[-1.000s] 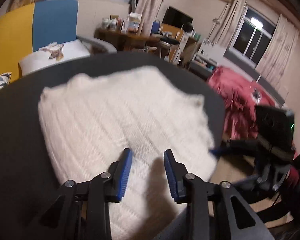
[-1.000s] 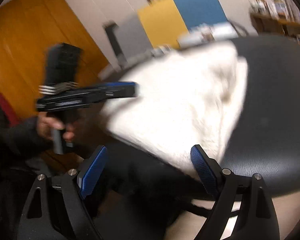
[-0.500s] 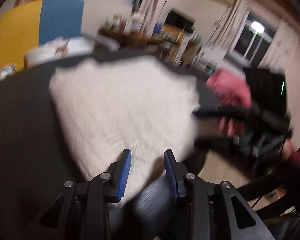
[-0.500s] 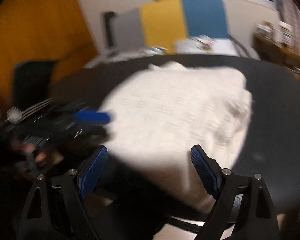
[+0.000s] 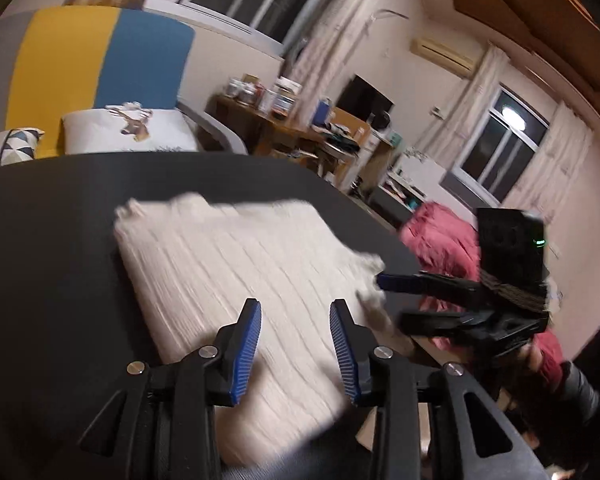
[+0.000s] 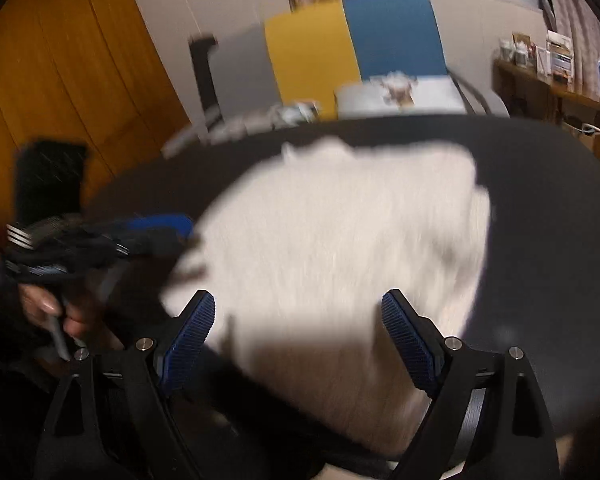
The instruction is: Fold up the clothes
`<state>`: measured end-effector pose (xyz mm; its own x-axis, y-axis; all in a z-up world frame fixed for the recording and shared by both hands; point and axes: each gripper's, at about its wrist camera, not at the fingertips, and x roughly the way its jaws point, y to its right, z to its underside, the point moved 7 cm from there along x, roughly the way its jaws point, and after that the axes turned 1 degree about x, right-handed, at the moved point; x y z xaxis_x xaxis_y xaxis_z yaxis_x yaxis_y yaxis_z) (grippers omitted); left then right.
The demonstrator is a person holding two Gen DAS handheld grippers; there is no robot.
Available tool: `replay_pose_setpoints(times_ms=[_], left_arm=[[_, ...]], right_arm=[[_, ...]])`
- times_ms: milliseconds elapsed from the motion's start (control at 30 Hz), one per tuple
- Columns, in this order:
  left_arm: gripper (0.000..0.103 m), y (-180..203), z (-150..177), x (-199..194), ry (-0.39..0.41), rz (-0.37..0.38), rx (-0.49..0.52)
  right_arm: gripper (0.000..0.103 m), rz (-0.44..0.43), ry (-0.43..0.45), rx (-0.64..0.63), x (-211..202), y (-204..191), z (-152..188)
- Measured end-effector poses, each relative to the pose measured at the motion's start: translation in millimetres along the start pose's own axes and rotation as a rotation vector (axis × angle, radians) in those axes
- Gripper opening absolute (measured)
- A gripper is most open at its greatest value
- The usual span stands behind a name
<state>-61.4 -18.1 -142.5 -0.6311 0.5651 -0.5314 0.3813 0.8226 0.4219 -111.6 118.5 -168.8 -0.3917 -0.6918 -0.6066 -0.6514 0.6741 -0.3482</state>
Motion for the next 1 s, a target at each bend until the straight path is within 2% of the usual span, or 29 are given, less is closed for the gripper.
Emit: replay_pose_setpoints(times_ms=[100, 200, 267, 333, 433, 533, 633, 767, 833, 900, 1000], left_arm=[[0.036, -13.5, 1.2, 27.6, -0.073, -0.032, -0.020], [0.036, -17.6, 14.0, 48.3, -0.112, -0.050, -0.003], [0.036, -15.6, 14.7, 47.5, -0.099, -0.046, -0.011], [0.036, -14.6, 12.2, 44.1, -0.086, -0.035, -0.017], [0.036, -18.1, -5.3, 33.9, -0.039, -0.019, -0.020], [0.036, -30.8, -28.4, 28.1, 0.011, -0.043, 0.000], [0.036, -49.3, -43.9, 39.2, -0.008, -0.089, -0.010], [0.036, -62.9, -50.1, 62.8, -0.053, -0.118, -0.012], [0.036, -67.6, -36.3, 81.3, -0.138, -0.141, -0.023], [0.036, -67.0, -27.4, 85.2, -0.118, -0.153, -0.016], [0.036, -67.0, -27.0, 81.9, -0.087, -0.147, -0.025]], right_arm=[[0.088, -0.067, 0.043, 0.044, 3.7, 3.2, -27.3], [0.088, -0.049, -0.042, 0.160, 38.6, 35.0, -26.0], [0.087, 0.007, -0.061, 0.205, 60.7, 60.0, -11.2], [0.087, -0.011, -0.021, 0.205, 57.6, 59.9, -9.7], [0.087, 0.003, -0.037, 0.185, 58.1, 55.3, -14.4], [0.087, 0.012, -0.043, 0.172, 49.2, 47.9, -29.8], [0.087, 0.017, 0.023, 0.116, 39.1, 40.8, -58.1], [0.087, 0.098, -0.001, 0.086, 60.6, 58.0, -82.8], [0.087, 0.168, -0.078, 0.125, 84.5, 81.7, -77.0], [0.088, 0.205, -0.152, 0.171, 106.1, 102.7, -61.6], [0.088, 0.172, -0.096, 0.186, 106.6, 107.6, -60.0]])
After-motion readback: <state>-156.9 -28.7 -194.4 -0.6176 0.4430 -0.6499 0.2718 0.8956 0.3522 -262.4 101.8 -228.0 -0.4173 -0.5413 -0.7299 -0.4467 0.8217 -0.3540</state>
